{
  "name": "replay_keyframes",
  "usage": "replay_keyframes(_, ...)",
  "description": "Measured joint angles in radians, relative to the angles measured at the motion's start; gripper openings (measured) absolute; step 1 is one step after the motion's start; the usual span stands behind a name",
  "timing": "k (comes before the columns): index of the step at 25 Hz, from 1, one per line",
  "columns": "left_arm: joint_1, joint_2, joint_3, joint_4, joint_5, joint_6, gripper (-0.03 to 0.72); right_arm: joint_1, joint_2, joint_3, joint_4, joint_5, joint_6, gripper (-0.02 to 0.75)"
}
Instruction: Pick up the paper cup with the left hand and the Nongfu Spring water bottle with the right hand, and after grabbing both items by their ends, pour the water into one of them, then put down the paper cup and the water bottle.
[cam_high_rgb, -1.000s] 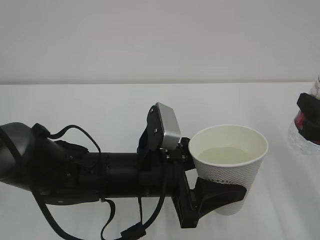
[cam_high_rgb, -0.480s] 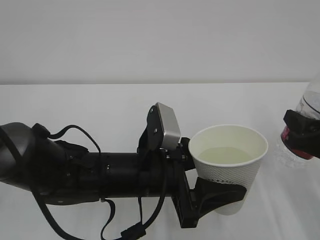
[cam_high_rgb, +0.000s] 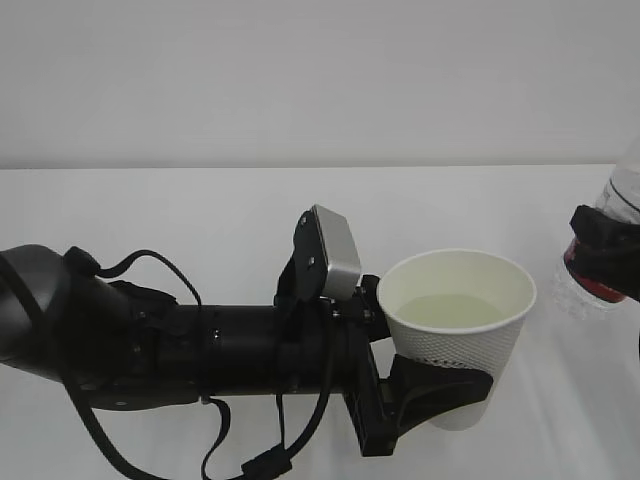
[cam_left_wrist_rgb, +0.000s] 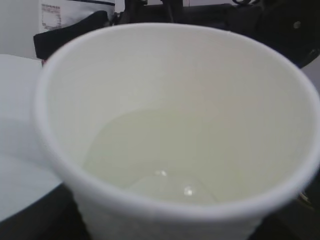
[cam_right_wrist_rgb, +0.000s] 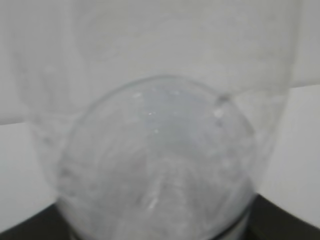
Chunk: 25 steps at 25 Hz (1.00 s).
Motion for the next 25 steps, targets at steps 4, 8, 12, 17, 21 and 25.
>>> replay_keyframes(4,0.0,0.0,0.0,0.0,0.0,0.0,0.543,0.0,0.053,-0.039,0.0,0.0,-0.004,0.386)
replay_keyframes(8,0.0,0.0,0.0,0.0,0.0,0.0,0.543,0.0,0.104,-0.088,0.0,0.0,-0.039,0.386)
replay_keyframes(12,0.0,0.0,0.0,0.0,0.0,0.0,0.543,0.0,0.152,-0.133,0.0,0.0,-0.052,0.386)
replay_keyframes(17,0.0,0.0,0.0,0.0,0.0,0.0,0.543,0.0,0.195,-0.18,0.0,0.0,-0.069,0.386)
replay_keyframes(21,0.0,0.0,0.0,0.0,0.0,0.0,0.543,0.0,0.237,-0.224,0.0,0.0,-0.081,0.386)
replay_keyframes(25,0.0,0.0,0.0,0.0,0.0,0.0,0.543,0.0,0.263,-0.259,0.0,0.0,-0.083,0.386)
